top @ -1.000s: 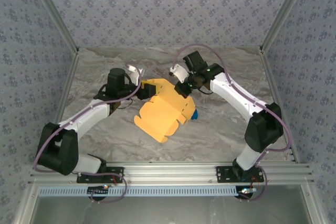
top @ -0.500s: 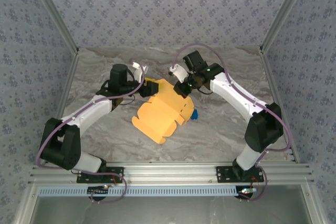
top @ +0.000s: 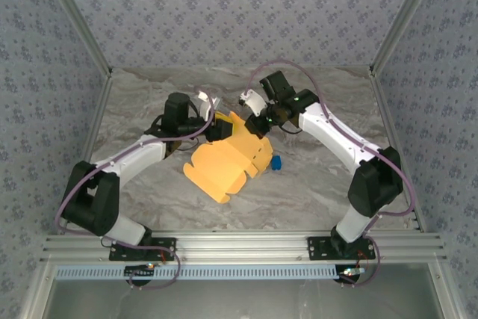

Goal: Fold the paper box

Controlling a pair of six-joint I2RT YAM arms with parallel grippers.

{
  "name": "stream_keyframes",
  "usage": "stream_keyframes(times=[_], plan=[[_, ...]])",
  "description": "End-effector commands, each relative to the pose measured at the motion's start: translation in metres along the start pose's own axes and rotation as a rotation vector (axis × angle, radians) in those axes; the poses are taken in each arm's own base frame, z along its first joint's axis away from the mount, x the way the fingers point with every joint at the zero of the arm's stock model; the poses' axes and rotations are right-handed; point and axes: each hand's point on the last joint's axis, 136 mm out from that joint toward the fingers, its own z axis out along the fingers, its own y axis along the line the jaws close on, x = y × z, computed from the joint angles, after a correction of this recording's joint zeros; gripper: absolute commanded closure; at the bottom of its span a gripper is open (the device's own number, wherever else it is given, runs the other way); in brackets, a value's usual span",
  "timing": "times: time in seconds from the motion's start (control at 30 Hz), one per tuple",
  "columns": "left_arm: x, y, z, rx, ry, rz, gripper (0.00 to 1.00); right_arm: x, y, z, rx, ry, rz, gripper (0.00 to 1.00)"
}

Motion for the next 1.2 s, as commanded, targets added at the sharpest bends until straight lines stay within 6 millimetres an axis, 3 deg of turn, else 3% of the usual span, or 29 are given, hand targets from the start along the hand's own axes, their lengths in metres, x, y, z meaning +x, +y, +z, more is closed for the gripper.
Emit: stream_keyframes(times=[0.0,0.23,0.4,0.63,0.77,0.9,1.17], plan=[[-0.015,-0.012,0.001,0.041,-0.029,0.041,0.53,-0.016,0.008,-0.007,-0.029,-0.050,-0.010,1.00],[-0.006,-0.002,-0.028,-0.076,-0.063,0.030,0.46,-0.006,-0.018,-0.016,0.151,-0.009,-0.069,1.00],[-0.003,0.017,-0.061,-0.206,-0.126,-0.042,0.42,-0.003,-0.034,-0.012,0.329,0.047,-0.185,1.00],[0.003,0.072,-0.122,-0.521,-0.227,-0.181,0.39,-0.004,-0.043,0.000,0.512,0.138,-0.444,1.00],[0.015,0.108,-0.144,-0.677,-0.230,-0.273,0.39,-0.011,-0.043,0.016,0.584,0.167,-0.599,1.00],[0.030,0.137,-0.143,-0.754,-0.180,-0.342,0.39,-0.017,-0.044,0.025,0.649,0.184,-0.681,1.00],[0.058,0.168,-0.108,-0.707,-0.041,-0.378,0.43,-0.025,-0.041,0.039,0.750,0.115,-0.867,1.00]])
